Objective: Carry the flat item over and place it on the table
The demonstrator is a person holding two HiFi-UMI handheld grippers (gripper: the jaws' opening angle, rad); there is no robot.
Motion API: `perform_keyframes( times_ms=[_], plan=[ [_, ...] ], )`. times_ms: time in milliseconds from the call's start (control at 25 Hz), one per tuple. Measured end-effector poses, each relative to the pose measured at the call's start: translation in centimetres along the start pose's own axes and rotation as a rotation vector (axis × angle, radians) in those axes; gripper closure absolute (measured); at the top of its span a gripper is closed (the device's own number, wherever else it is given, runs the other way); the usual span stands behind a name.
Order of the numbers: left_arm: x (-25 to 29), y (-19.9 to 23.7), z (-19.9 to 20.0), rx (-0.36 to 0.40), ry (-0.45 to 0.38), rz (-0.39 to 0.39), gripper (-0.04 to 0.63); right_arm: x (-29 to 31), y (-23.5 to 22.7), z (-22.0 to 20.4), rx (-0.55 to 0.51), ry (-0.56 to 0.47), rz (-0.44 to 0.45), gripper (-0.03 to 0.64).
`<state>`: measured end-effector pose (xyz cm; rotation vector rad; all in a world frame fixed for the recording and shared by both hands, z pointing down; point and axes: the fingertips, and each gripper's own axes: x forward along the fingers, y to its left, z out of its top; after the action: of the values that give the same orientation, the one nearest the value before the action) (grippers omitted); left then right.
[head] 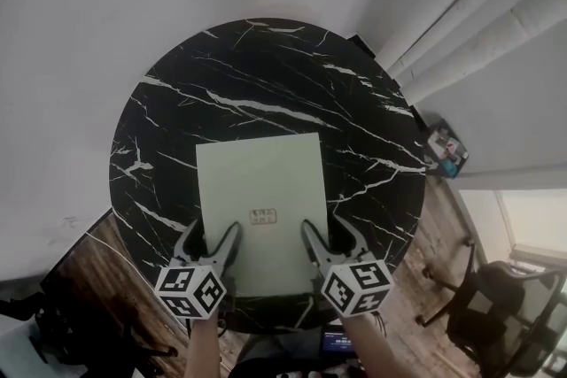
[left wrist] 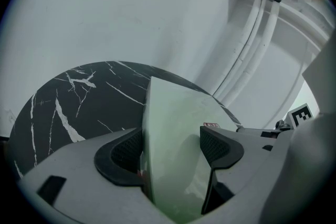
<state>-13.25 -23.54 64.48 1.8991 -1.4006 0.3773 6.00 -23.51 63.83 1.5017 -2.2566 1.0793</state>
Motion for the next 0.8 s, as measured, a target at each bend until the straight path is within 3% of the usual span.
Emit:
perform_keyframes(
  times_ms=[160, 600, 720, 800],
  plan=[
    [-0.2, 0.0, -0.1, 0.012, 0.001, 0.013, 0.241, -0.3, 0.4, 0.0, -0.077, -0.002, -0.017, 0.403],
    [-0.8, 0.0, 0.6, 0.059, -0.027, 0.048, 0.271, -1.6, 0.4, 0.7, -0.119, -0.059, -0.054, 0.439],
    [-1.7, 0.7, 1.1, 0.062, -0.06, 0.093, 0.362, -2.0, 0.2, 1.2, -0.135, -0.074, -0.066, 0.486],
    [-2.6, 1.4, 1.8, 0.088, -0.088, 0.136, 0.51, -2.2, -0.1, 1.6, -0.14, -0.086, -0.076, 0.545]
  ],
)
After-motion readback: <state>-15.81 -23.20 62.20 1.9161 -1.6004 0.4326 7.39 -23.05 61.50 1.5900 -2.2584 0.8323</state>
